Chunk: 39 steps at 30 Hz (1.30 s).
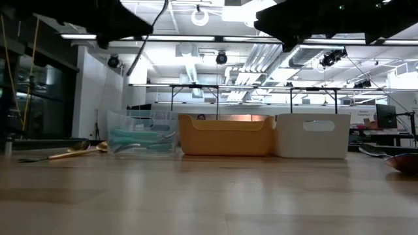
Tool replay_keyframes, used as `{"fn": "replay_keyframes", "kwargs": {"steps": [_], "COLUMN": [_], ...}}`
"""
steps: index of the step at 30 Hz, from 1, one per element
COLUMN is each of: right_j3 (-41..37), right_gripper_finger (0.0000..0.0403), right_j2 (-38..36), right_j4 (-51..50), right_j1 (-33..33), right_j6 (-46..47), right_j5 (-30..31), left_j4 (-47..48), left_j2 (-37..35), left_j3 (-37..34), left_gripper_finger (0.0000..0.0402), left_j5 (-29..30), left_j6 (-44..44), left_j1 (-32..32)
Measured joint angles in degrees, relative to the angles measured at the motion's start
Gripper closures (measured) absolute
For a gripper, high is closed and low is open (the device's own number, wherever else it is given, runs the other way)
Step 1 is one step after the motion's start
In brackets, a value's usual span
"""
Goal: Sort silverware by color (type)
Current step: Put the silver spoon in the orange bin
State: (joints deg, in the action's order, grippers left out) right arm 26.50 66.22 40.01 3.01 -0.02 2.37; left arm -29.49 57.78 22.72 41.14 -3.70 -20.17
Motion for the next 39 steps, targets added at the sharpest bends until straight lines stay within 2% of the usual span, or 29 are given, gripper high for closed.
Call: {"fn": "replay_keyframes", "kwargs": {"steps": [2, 5, 9, 17, 21, 29, 35, 39], "right_j3": [0.0, 0.02, 0.0, 0.0, 0.0, 1.28, 7.49, 11.28], "right_gripper_finger": [0.0279, 0.0279, 0.0279, 0.0279, 0.0279, 0.0279, 0.0279, 0.0279], "right_j2": [0.26, 0.98, 1.72, 2.05, 3.77, 15.29, 22.36, 25.31], "right_j4": [-0.29, 0.15, 0.78, 1.4, 4.48, 21.97, 19.07, 17.97], "right_j1": [0.0, 0.0, 0.0, 0.0, 0.0, -0.41, -1.2, -1.15], "right_j6": [0.04, 0.05, 0.05, 0.23, 2.88, 2.73, 4.99, 4.55], "right_j5": [0.01, 0.0, 0.0, 0.02, 0.02, 0.01, 0.09, -0.04], "left_j4": [-9.07, -17.65, -20.75, -21.8, -25.33, -35.08, -35.16, -35.09], "left_j2": [2.16, 4.77, 7.5, 10.1, 11.28, 20.28, 26.81, 28.74], "left_j3": [-1.69, -3.4, -3.82, -3.81, -3.79, -2.61, 2.2, 3.58], "left_gripper_finger": [0.0397, 0.0397, 0.0397, 0.0397, 0.0397, 0.0397, 0.0397, 0.0397], "left_j5": [-6.02, -12.94, -16.95, -17.67, -18.17, -19.62, -20.65, -20.78], "left_j6": [2.43, 3.37, 2.24, 0.76, -0.04, -0.16, -0.15, 0.75], "left_j1": [1.95, 4.61, 7.25, 9.32, 9.34, 9.67, 10.05, 10.04]}}
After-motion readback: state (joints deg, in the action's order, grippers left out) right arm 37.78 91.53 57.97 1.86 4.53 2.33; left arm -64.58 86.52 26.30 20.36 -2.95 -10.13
